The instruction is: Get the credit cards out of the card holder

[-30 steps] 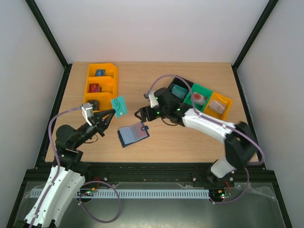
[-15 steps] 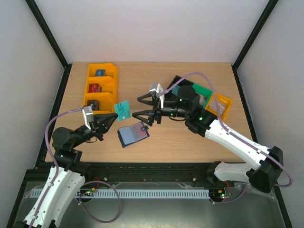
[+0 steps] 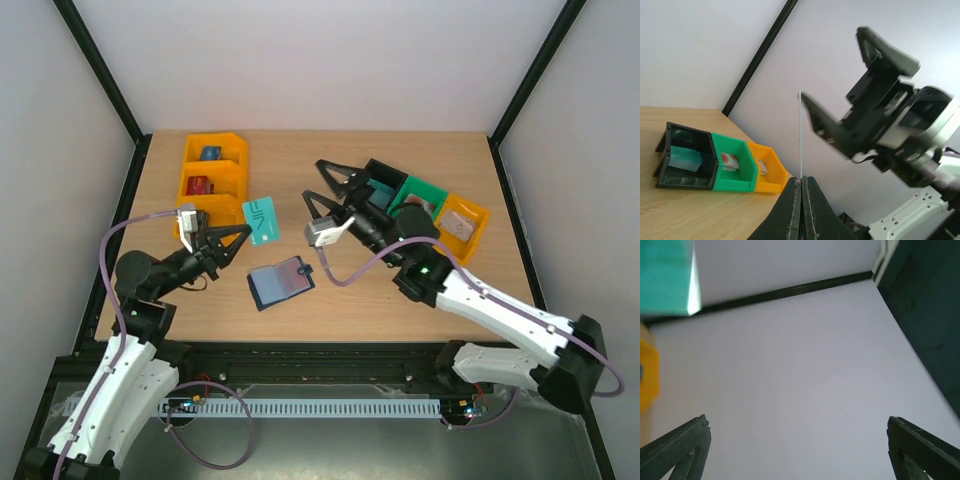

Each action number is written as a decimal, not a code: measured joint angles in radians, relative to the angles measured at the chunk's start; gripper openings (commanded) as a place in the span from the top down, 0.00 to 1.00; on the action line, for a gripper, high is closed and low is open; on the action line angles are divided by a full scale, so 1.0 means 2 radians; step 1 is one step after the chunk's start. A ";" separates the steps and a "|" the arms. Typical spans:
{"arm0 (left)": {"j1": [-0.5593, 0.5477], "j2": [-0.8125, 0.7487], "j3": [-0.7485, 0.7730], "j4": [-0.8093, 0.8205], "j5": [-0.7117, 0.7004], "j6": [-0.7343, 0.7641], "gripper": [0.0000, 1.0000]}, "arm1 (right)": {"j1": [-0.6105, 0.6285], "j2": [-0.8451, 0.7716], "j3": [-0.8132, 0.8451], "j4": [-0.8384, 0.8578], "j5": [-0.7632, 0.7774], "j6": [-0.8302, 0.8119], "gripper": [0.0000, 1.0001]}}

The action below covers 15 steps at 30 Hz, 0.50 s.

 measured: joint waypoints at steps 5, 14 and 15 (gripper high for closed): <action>0.002 0.014 0.006 0.013 0.002 -0.033 0.98 | 0.004 0.044 -0.010 0.027 0.017 -0.235 0.19; 0.002 0.027 0.007 0.039 0.016 -0.065 0.98 | 0.051 0.045 -0.001 -0.006 0.010 -0.375 0.30; 0.002 0.027 0.007 0.040 0.017 -0.065 0.98 | 0.055 0.049 0.000 -0.009 0.008 -0.381 0.31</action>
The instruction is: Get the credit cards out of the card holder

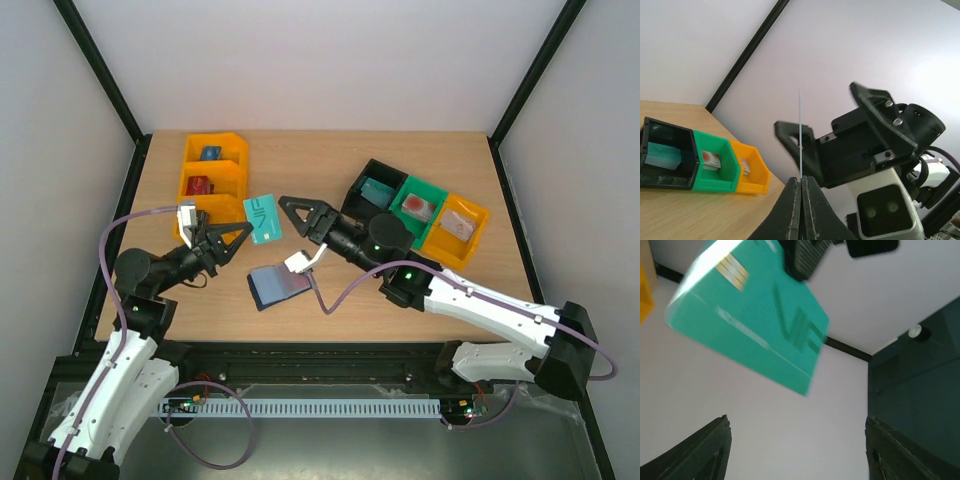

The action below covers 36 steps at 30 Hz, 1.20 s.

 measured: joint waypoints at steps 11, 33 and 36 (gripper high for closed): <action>0.000 0.000 0.008 0.004 0.013 -0.001 0.98 | 0.030 0.045 0.001 -0.012 -0.016 -0.024 0.50; 0.007 -0.004 0.003 0.006 0.005 0.001 0.76 | 0.038 0.050 0.018 0.006 -0.015 -0.029 0.98; 0.007 -0.011 0.001 -0.005 -0.005 0.007 0.02 | 0.042 0.050 0.018 0.006 -0.012 -0.028 0.98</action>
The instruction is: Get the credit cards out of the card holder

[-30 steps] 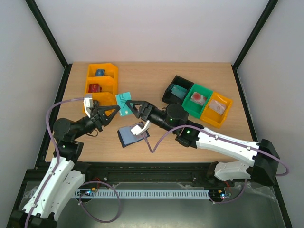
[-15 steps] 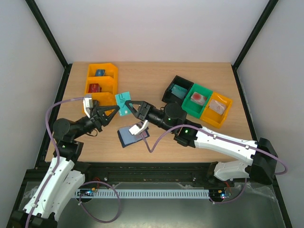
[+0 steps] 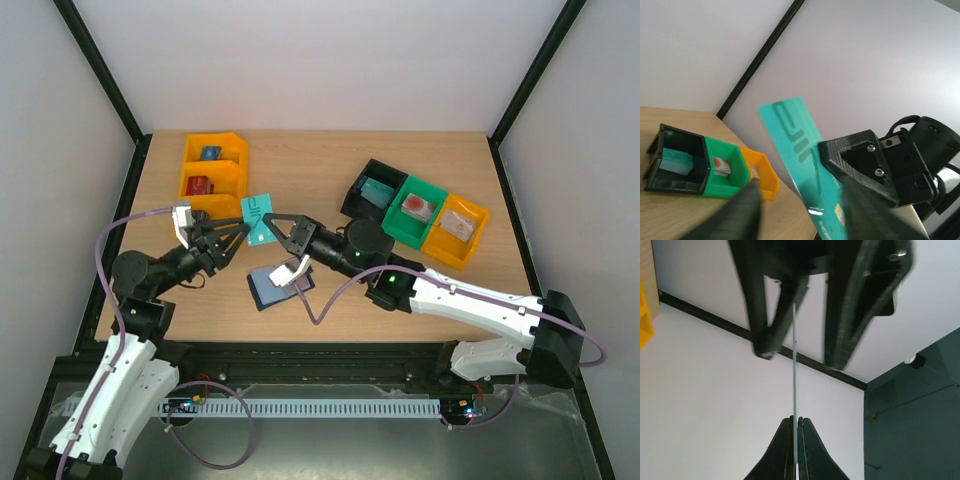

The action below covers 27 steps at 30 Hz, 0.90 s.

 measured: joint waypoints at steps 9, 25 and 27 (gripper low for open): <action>0.018 -0.048 -0.010 -0.086 -0.102 0.025 0.00 | -0.005 0.011 0.104 -0.177 0.094 0.247 0.98; 0.030 -0.078 -0.049 -0.202 -0.225 0.084 0.00 | -0.288 0.275 0.371 -0.555 0.151 0.763 0.98; 0.032 -0.079 -0.059 -0.211 -0.232 0.089 0.01 | -0.306 0.312 0.409 -0.583 0.164 0.793 0.99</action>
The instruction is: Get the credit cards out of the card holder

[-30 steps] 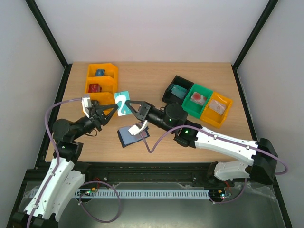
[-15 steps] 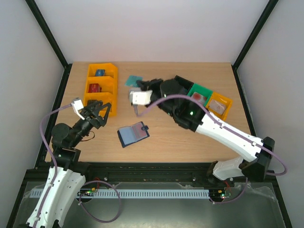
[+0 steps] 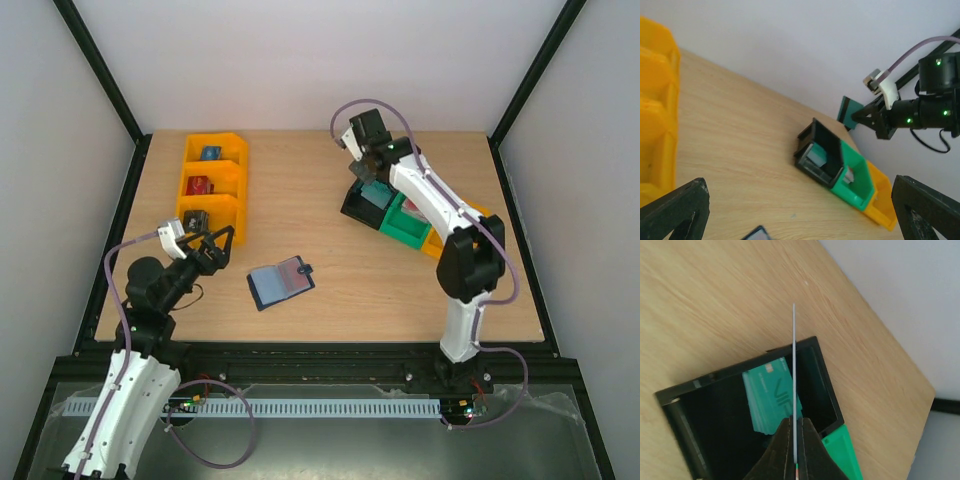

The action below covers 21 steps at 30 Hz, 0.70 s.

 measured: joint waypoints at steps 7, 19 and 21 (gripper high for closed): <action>0.002 -0.023 -0.039 -0.022 -0.040 0.012 0.00 | -0.024 0.098 0.098 -0.056 0.041 0.061 0.99; 0.003 -0.030 -0.053 -0.021 -0.056 0.010 0.00 | -0.023 0.207 0.173 -0.134 0.133 0.111 0.98; 0.003 -0.030 -0.055 -0.019 -0.056 0.010 0.01 | -0.023 0.216 0.174 -0.140 0.138 0.114 0.98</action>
